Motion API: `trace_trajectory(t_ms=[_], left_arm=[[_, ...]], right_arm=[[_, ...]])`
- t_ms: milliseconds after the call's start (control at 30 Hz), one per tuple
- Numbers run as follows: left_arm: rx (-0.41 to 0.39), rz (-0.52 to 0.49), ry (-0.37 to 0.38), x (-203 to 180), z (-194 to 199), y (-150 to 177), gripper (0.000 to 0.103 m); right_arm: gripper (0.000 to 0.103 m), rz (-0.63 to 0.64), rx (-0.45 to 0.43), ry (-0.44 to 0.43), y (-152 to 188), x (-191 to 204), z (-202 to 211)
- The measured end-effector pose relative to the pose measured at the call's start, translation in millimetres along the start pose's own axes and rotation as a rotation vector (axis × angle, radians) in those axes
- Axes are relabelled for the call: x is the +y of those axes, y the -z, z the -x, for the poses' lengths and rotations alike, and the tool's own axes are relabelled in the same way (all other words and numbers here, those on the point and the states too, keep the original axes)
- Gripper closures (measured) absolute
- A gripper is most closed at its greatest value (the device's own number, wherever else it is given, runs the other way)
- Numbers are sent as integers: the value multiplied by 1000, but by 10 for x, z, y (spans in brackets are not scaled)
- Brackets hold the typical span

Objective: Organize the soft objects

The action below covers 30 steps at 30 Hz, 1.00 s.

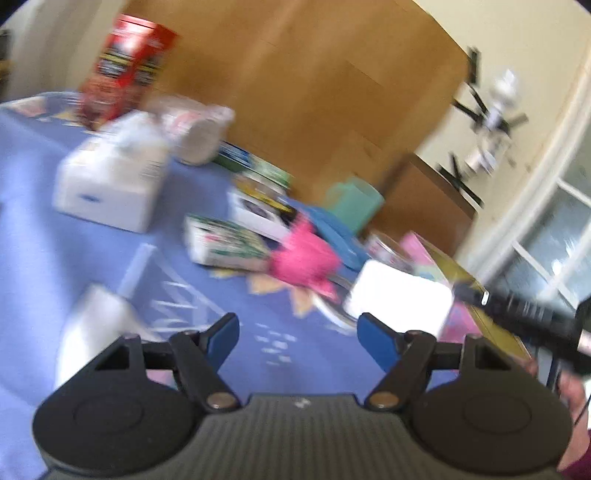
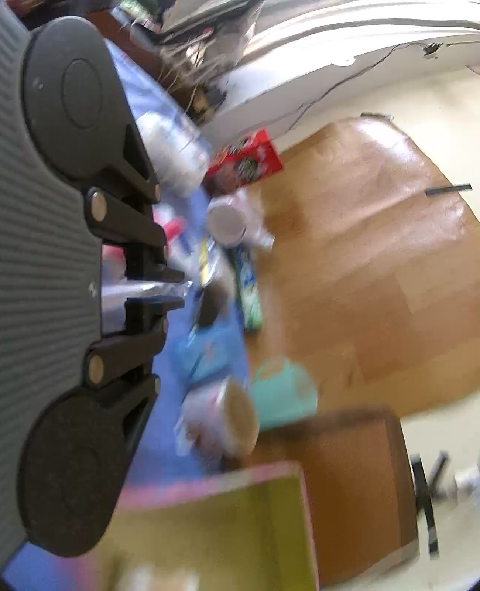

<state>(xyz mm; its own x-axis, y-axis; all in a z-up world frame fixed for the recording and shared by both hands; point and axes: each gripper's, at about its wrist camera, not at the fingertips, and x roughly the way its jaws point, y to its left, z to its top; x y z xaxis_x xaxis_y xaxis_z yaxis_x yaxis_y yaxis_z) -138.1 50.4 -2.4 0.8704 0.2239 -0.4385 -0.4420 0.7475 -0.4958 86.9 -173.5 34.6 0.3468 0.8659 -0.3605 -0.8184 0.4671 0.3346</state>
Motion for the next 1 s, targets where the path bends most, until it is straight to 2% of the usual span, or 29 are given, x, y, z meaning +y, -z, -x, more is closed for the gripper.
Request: trace_trajectory(t_ms=[67, 100, 133, 233, 333, 400, 500, 600, 633, 667, 700, 733, 767, 867, 1000], left_arm=[[36, -31, 33, -130, -106, 17, 30], [53, -49, 46, -208, -164, 14, 30], [70, -70, 55, -297, -227, 10, 30], [121, -116, 81, -541, -416, -4, 30], [183, -116, 108, -716, -603, -14, 29], [223, -94, 139, -822, -739, -44, 28], [248, -103, 139, -990, -937, -69, 28], [282, -95, 96, -1047, -1160, -69, 31], [303, -81, 84, -1037, -1227, -51, 37], [329, -71, 79, -1028, -1309, -25, 55], [356, -65, 78, -1015, -1383, 11, 64], [327, -75, 62, -1012, -1365, 21, 66], [326, -91, 50, -1027, -1350, 31, 71], [320, -90, 61, -1082, -1252, 4, 72], [236, -222, 102, -1458, -1067, -132, 72]], right_arm=[[83, 84, 21, 98, 205, -20, 102], [68, 109, 25, 119, 294, -33, 150], [53, 126, 30, 115, 359, -26, 168], [36, 171, 72, 66, 498, -3, 139], [20, 232, 81, 50, 533, 40, 98], [14, 280, 87, 35, 494, 83, -8], [9, 379, 101, 8, 421, 79, -155], [8, 463, 124, 4, 427, 67, -320], [8, 482, 149, -9, 442, 67, -406], [8, 486, 180, -15, 469, 59, -475], [13, 452, 189, -41, 479, 29, -508], [26, 413, 190, -49, 466, 6, -512], [28, 404, 177, -48, 459, -6, -488], [29, 352, 126, -57, 473, -20, -358], [29, 371, -44, -2, 366, 29, -2]])
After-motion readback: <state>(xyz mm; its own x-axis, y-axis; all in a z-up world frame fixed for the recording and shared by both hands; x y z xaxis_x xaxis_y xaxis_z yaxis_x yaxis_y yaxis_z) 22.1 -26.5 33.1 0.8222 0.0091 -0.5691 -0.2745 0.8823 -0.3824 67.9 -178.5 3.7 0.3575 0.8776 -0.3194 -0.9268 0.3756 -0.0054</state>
